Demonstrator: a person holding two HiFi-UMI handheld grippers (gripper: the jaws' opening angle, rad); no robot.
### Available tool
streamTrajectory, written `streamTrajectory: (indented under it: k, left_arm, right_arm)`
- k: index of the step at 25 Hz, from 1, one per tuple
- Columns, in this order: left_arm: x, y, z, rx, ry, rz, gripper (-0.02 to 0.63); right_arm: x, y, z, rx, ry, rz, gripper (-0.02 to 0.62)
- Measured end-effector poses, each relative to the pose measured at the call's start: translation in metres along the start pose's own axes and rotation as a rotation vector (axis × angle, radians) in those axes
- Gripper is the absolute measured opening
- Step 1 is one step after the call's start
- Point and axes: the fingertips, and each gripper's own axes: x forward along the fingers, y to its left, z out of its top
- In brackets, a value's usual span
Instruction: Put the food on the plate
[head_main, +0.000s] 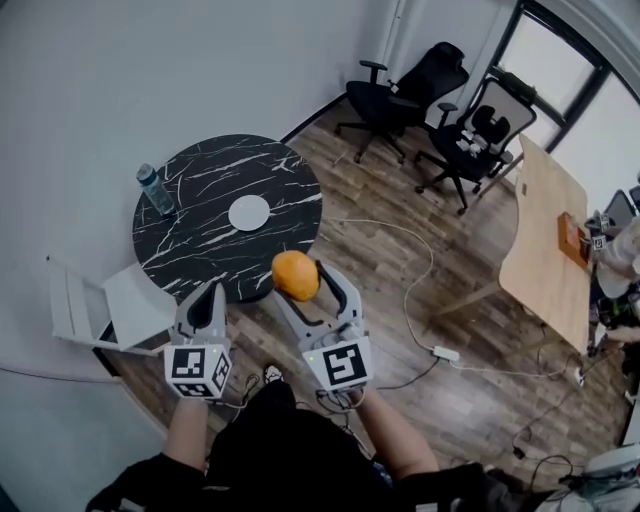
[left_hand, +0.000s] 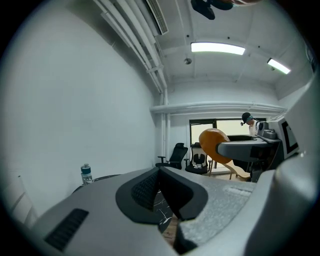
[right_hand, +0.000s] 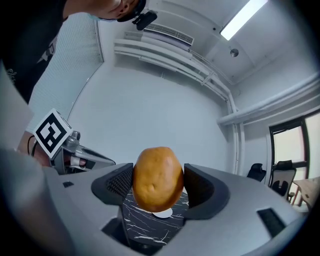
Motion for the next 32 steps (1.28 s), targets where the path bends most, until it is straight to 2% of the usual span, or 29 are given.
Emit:
streamTrajectory:
  k: [10,18,25,32]
  left_arm:
    - [0.063,0.054,0.015,-0.003,-0.016,-0.145,0.000]
    - [0.101,0.075,0.000,0.016,0.025,-0.138,0.000]
    - [0.148,0.083,-0.023,0.002,0.070,-0.115,0.000]
    - [0.217,0.092,-0.030,-0.025,0.090,-0.053,0.000]
  right_arm:
    - [0.076,-0.010,-0.012,-0.024,0.067,-0.043,0.309]
    - [0.106,-0.028,-0.020,-0.047,0.071,-0.025,0.309]
    - [0.134,-0.064,-0.054,-0.032,0.110,-0.007,0.309]
    - [0.189,-0.103,-0.077,-0.061,0.126,0.139,0.310]
